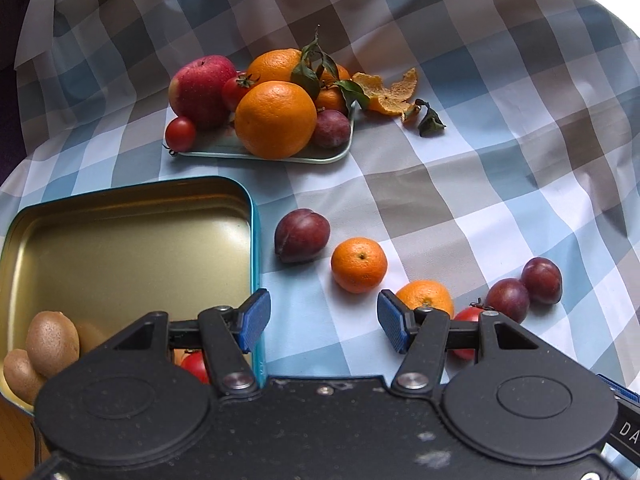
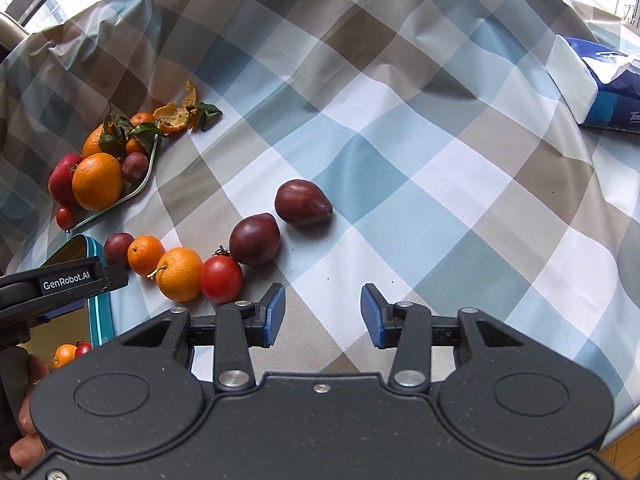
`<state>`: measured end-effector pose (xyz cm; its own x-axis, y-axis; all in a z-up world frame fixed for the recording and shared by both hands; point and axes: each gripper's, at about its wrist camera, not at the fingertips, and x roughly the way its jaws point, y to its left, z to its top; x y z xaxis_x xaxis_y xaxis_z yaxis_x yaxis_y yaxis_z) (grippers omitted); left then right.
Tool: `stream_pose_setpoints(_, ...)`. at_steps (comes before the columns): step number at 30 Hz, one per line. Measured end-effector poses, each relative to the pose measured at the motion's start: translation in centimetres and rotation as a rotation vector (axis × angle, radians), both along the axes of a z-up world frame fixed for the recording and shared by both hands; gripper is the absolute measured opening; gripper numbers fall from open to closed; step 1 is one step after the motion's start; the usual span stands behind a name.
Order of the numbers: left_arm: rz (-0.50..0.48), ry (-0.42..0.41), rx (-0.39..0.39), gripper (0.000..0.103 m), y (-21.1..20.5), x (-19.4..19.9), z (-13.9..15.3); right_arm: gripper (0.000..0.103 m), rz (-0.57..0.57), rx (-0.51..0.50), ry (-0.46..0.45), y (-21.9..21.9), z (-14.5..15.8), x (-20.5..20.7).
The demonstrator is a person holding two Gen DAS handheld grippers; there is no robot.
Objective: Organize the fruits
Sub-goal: 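Move both open tools away from the tray toward the row of fruit, then grasp a dark red plum with the right tool while the left tool grasps a red plum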
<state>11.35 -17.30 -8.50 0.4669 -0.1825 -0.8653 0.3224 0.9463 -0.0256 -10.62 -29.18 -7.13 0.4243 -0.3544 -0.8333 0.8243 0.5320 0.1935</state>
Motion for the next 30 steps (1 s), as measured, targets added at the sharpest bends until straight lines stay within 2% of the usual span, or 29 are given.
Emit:
stream_pose_setpoints(9,-0.024,0.005,-0.014,0.061,-0.8,-1.0,1.6,0.052,-0.045,-0.002,-0.006,-0.8,0.1,-1.6)
stream_pose_setpoints(16,-0.028,0.053,-0.014,0.060,-1.8,0.9,1.5,0.052,-0.066,-0.009,0.005,-0.9,0.2,-1.9)
stream_pose_setpoints(24,-0.082,0.014,0.063,0.060,-3.5,3.5,1.4,0.052,-0.055,-0.037,-0.012,-2.3,1.3,0.9)
stream_pose_setpoints(30,-0.114,-0.015,0.070,0.061,-3.6,5.6,1.6,0.052,-0.052,-0.024,-0.022,-4.5,1.2,3.7)
